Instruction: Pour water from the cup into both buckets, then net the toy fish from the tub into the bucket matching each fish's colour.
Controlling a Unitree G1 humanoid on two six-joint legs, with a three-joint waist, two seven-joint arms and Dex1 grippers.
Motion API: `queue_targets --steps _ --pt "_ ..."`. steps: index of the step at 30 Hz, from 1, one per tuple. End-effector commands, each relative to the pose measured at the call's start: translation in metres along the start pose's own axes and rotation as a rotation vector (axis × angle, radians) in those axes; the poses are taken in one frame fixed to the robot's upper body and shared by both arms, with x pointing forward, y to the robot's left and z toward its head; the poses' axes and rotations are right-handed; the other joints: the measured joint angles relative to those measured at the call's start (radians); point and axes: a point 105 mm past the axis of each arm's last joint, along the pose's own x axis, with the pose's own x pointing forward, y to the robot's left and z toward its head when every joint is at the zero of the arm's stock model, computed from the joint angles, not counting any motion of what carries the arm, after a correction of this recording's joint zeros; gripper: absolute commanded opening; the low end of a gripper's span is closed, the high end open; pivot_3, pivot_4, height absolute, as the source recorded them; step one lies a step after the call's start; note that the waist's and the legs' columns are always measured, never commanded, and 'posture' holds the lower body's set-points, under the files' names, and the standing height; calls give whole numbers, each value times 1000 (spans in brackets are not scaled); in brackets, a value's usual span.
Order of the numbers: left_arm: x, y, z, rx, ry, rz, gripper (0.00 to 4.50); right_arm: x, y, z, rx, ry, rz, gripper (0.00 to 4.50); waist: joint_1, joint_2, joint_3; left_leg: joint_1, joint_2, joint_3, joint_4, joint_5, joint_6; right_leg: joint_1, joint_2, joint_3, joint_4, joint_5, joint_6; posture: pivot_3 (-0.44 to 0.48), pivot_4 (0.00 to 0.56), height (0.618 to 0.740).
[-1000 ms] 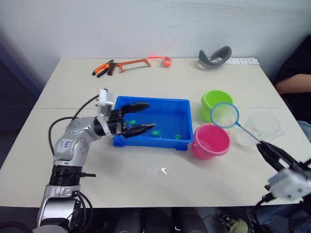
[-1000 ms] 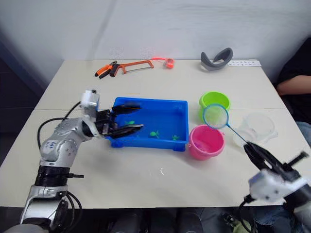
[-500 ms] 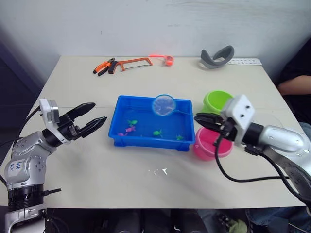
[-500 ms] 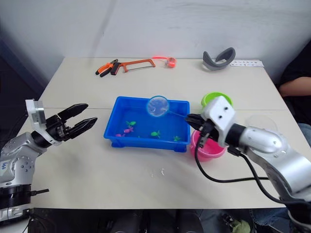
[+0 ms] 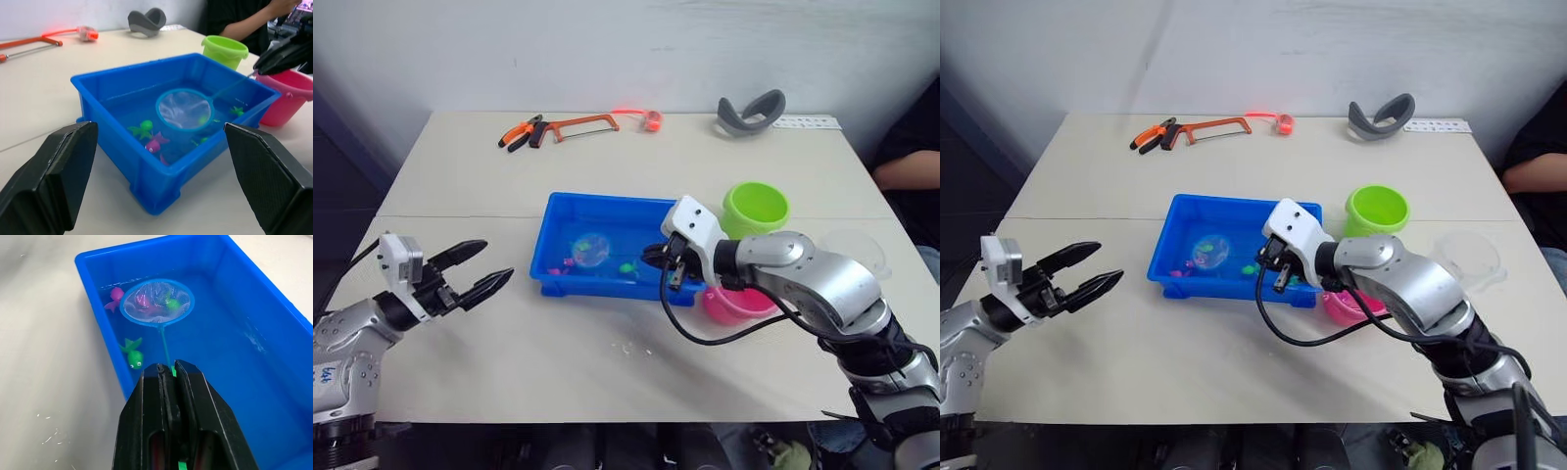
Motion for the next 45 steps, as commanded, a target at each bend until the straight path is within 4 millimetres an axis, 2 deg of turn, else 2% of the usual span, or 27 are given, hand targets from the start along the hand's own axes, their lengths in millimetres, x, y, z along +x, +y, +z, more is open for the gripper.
queue_targets --steps 1,11,20,33,45 --pt "-2 -4 10 56 -16 -1 4467 -3 2 6 -43 -4 19 0 -1 0 0 0 0 0 0 0 0 0 0 0 0 0 0 0 150 740" --pt "3 -11 13 62 -20 -36 4467 2 7 -13 -4 95 64 0 -19 0 0 -1 0 0 -1 0 0 -1 0 0 0 0 0 0 150 740" --pt "5 -15 12 80 0 -63 4467 16 8 -19 38 125 76 0 -20 0 0 -1 0 2 -4 0 -1 -3 0 1 0 0 0 0 150 740" --pt "1 -3 12 105 44 -46 4467 42 11 -7 56 76 79 0 -21 0 0 -6 0 4 -7 1 -2 -12 1 0 3 0 0 0 150 740" --pt "5 -3 13 103 43 -46 4467 51 9 -1 22 6 72 0 -21 0 0 -11 0 4 -4 1 -1 -15 1 -1 4 0 0 0 150 740"
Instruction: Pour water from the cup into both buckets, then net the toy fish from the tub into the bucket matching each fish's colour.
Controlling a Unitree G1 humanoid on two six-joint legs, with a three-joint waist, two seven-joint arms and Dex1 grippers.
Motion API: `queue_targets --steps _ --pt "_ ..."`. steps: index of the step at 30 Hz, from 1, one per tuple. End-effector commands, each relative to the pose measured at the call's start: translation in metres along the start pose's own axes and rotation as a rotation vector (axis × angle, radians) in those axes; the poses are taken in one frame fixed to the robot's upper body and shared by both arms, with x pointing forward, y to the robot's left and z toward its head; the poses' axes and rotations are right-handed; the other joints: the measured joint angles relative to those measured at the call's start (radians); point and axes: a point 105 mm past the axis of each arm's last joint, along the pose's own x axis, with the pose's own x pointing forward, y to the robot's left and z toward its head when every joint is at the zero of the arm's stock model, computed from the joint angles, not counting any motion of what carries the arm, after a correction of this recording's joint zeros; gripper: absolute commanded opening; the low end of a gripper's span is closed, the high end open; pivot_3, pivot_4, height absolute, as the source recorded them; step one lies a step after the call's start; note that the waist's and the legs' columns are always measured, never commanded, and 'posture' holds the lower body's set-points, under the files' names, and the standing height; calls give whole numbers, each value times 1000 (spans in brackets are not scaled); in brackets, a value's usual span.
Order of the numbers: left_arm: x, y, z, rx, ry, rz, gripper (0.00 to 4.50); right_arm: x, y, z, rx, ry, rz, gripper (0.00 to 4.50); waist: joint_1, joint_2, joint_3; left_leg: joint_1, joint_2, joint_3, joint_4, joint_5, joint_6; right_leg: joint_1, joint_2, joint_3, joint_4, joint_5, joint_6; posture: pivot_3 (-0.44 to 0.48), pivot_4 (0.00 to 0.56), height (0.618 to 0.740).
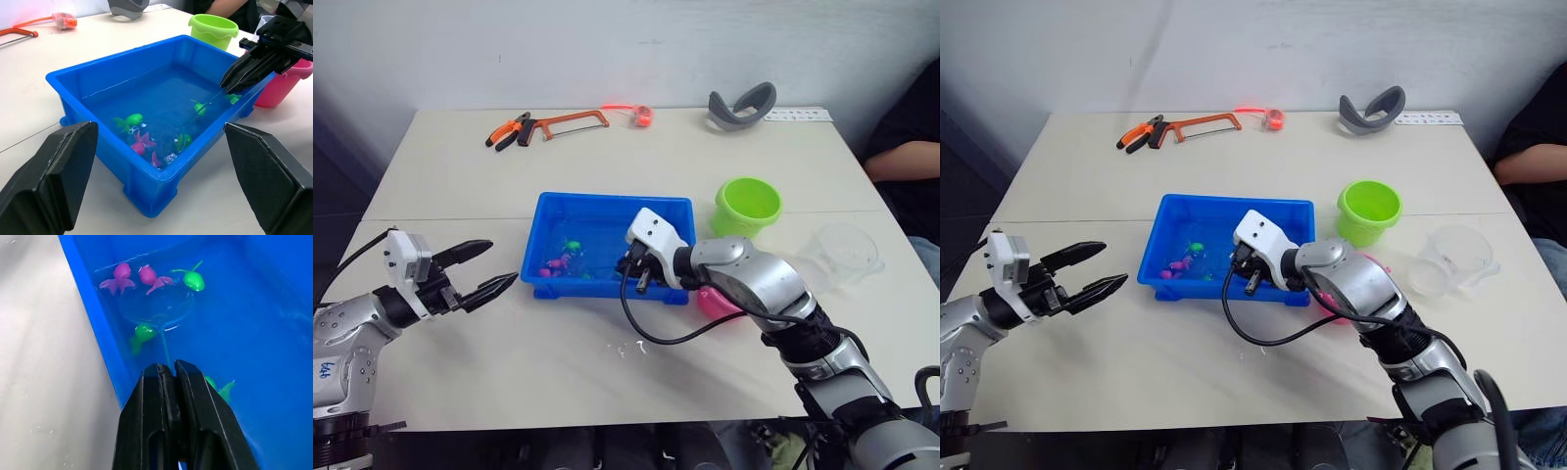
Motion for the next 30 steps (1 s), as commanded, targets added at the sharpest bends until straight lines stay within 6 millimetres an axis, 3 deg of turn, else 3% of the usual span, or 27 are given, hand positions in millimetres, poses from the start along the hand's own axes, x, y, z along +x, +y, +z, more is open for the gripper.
queue_targets --steps 1,19,30 --pt "0 1 7 35 -6 2 4467 -2 0 9 -42 -45 -1 0 0 0 0 0 0 0 0 0 0 0 0 0 0 0 0 0 150 740" --pt "3 -1 5 23 -14 6 4467 -7 -13 3 -144 -84 -53 0 0 0 0 0 0 0 0 0 0 0 0 0 0 0 0 0 150 740" --pt "5 -1 5 21 -37 0 4467 -35 -13 19 -81 -191 4 0 2 0 0 0 0 0 2 0 0 0 0 0 0 0 0 0 150 740"
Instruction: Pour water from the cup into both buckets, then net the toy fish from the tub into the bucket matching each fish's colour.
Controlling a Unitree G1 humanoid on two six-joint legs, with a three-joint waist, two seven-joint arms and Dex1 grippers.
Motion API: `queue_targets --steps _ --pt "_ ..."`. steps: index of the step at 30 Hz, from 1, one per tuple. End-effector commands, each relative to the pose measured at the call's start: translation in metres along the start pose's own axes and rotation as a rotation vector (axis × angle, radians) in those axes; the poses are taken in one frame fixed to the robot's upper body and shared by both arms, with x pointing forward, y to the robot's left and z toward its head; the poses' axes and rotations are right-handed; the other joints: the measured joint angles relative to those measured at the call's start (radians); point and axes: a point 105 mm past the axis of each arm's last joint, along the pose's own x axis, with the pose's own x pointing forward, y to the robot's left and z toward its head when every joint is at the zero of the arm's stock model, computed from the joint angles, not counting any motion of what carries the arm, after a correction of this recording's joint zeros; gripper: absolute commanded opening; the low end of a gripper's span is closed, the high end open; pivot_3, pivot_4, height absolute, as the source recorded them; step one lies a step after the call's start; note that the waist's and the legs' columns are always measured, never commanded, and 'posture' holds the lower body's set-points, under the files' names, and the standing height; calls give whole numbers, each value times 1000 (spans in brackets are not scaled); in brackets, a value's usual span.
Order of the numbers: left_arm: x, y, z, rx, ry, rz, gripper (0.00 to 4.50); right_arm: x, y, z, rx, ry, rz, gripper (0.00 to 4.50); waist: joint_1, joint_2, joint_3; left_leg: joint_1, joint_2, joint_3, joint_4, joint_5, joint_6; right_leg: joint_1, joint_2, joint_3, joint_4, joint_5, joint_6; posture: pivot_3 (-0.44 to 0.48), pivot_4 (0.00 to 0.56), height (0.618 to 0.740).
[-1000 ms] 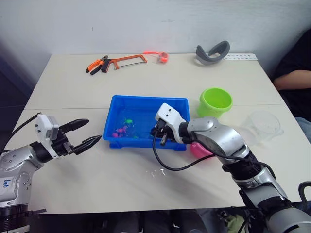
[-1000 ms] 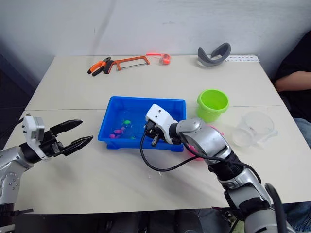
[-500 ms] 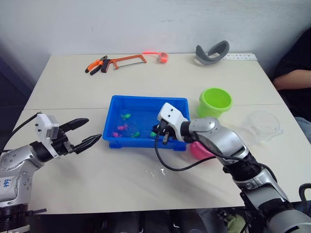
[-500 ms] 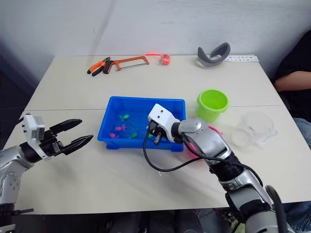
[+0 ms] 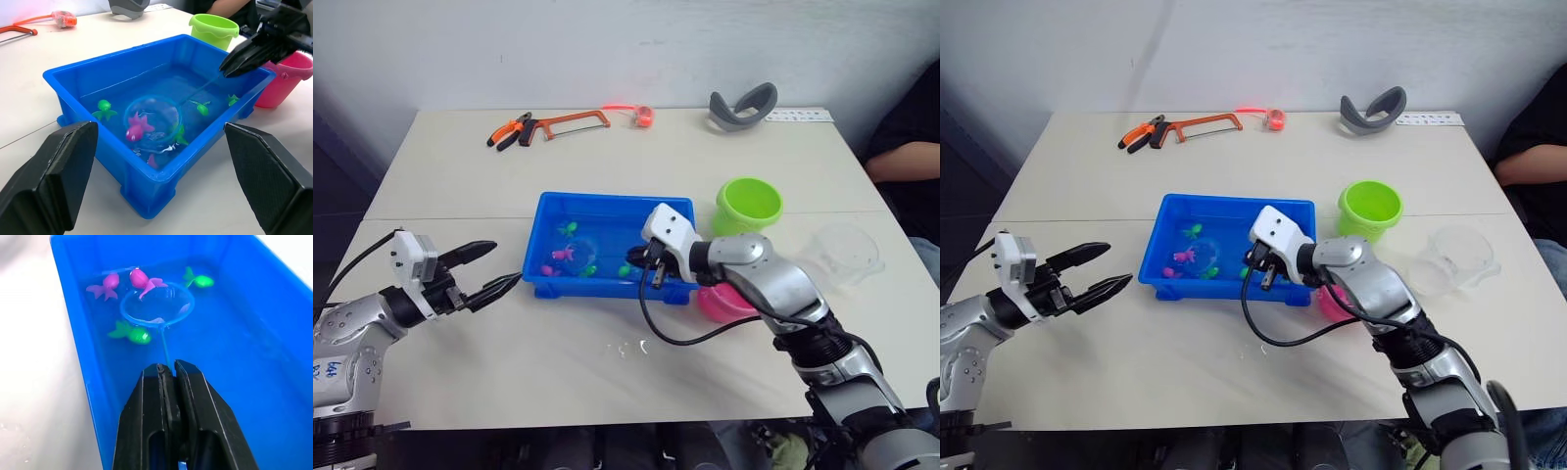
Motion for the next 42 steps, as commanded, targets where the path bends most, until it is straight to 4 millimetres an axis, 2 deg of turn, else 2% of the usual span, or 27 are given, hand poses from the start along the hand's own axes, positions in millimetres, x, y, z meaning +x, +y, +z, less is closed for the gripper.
queue_targets --steps 1,7,10,15,19,29,33,37,42 --pt "1 2 10 37 -41 -2 4467 -14 1 19 17 -89 19 0 0 0 0 0 0 0 0 0 0 0 0 0 0 0 0 0 150 740" --pt "9 4 16 47 -77 -24 4467 -33 7 25 30 -142 61 0 2 0 0 0 0 0 1 0 0 0 0 0 0 0 0 0 150 740" --pt "16 2 24 62 -94 -68 4467 -49 9 27 21 -155 58 0 4 0 0 0 0 -1 1 0 0 1 0 0 0 0 0 0 150 740" --pt "30 -6 37 82 -98 -188 4467 -81 6 34 28 -222 9 0 5 0 0 -1 0 0 2 0 1 1 0 0 0 0 1 0 150 740" --pt "44 -18 45 97 -76 -338 4467 -115 9 31 71 -250 11 0 6 0 0 0 0 0 2 0 1 2 0 0 0 0 0 0 150 740" --pt "84 -50 64 147 -127 -613 4467 -209 9 10 98 -138 -295 0 35 0 0 0 0 1 4 0 2 4 1 0 -1 0 1 0 150 740" --pt "102 -63 68 125 -151 -679 4467 -232 18 -5 112 -68 -386 0 54 -1 0 0 -1 1 5 1 3 5 1 1 -1 2 3 0 150 740" --pt "117 -71 70 21 -137 -683 4467 -250 30 -23 153 1 -445 0 54 -1 0 0 -3 1 5 2 5 5 2 1 -1 2 4 0 150 740" --pt "122 -87 66 25 -138 -749 4467 -265 39 -43 73 107 -551 0 54 -1 0 1 -3 1 5 3 5 6 3 2 -1 2 4 0 150 740"
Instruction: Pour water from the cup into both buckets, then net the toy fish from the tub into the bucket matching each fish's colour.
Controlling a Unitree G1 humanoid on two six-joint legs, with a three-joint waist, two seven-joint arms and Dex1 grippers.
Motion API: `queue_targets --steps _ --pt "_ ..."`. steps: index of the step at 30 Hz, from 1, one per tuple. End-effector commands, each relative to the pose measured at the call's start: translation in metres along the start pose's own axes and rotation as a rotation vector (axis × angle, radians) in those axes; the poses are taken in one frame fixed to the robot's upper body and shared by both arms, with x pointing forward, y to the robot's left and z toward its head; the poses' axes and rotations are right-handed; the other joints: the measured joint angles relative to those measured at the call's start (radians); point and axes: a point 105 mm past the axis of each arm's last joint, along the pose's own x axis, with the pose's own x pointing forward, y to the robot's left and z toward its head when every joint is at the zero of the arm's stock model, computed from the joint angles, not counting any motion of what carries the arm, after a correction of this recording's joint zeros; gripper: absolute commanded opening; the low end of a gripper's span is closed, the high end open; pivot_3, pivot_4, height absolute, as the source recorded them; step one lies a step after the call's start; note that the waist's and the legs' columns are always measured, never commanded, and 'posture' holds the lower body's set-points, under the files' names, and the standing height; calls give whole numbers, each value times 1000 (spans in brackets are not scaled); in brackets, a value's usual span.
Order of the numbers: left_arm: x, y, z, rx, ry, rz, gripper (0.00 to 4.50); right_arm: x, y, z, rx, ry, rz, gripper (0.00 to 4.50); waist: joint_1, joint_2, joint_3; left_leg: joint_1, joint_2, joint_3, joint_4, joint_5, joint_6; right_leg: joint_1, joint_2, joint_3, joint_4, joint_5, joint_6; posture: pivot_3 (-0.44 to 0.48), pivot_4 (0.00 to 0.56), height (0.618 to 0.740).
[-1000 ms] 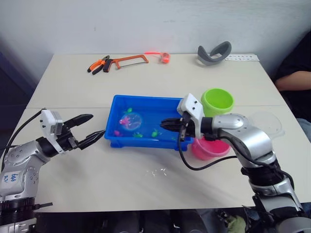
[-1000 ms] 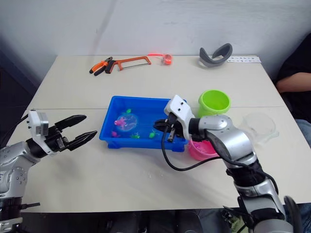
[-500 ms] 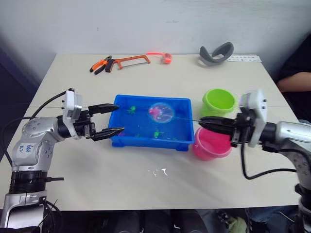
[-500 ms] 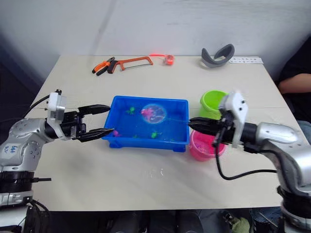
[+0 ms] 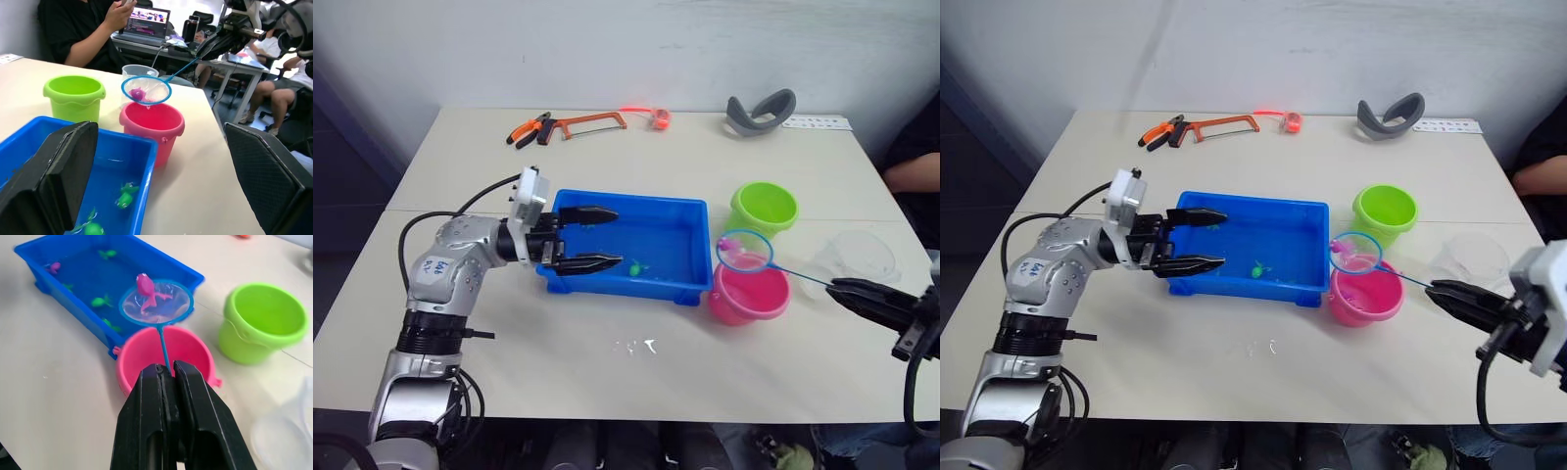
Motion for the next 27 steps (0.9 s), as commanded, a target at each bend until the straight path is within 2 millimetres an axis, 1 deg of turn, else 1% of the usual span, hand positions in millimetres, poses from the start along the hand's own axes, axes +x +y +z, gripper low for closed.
queue_targets --steps 1,4,6,9,11,17,20,23,25,27 --pt "9 -8 4 35 -18 -49 4467 -11 -2 -2 -138 11 -85 0 1 0 0 0 0 0 0 0 0 0 0 0 0 0 0 0 150 740" --pt "15 -11 2 45 -29 -64 4467 -15 -1 -11 -225 46 -109 0 0 0 0 0 -1 0 0 0 0 0 1 1 0 0 0 0 150 740" --pt "17 -13 2 41 -37 -72 4467 -16 -1 -14 -294 48 -133 0 -2 0 0 1 -1 1 0 0 0 0 1 1 0 0 0 0 150 740" --pt "18 -15 -2 34 -40 -80 4467 -17 -4 -11 -402 45 -181 0 -1 0 0 1 0 1 0 1 -1 0 2 1 0 0 0 0 150 740" --pt "19 -15 -3 33 -40 -83 4467 -16 -2 -12 -432 44 -183 0 -1 0 0 1 0 1 0 1 -1 0 2 2 0 0 0 0 150 740" --pt "25 -14 2 38 -72 -79 4467 -13 5 -5 -727 42 -215 0 1 0 0 1 -1 1 0 1 -1 0 2 1 0 0 0 0 150 740" --pt "26 -15 1 36 -72 -85 4467 -13 6 -2 -834 26 -230 0 0 0 0 1 -1 1 0 1 -1 0 2 1 1 0 0 0 150 740" --pt "27 -15 1 34 -74 -86 4467 -13 6 -6 -930 49 -230 0 0 0 0 1 -1 1 0 2 -2 0 2 1 1 0 0 0 150 740" --pt "28 -15 1 32 -79 -86 4467 -14 4 -10 -1042 88 -240 0 0 0 0 2 -1 1 0 2 -2 0 3 1 1 0 0 0 150 740" --pt "29 -15 1 31 -83 -85 4467 -14 6 -17 -1134 112 -211 0 0 0 0 2 -1 1 0 2 -2 0 2 2 0 0 0 0 150 740"
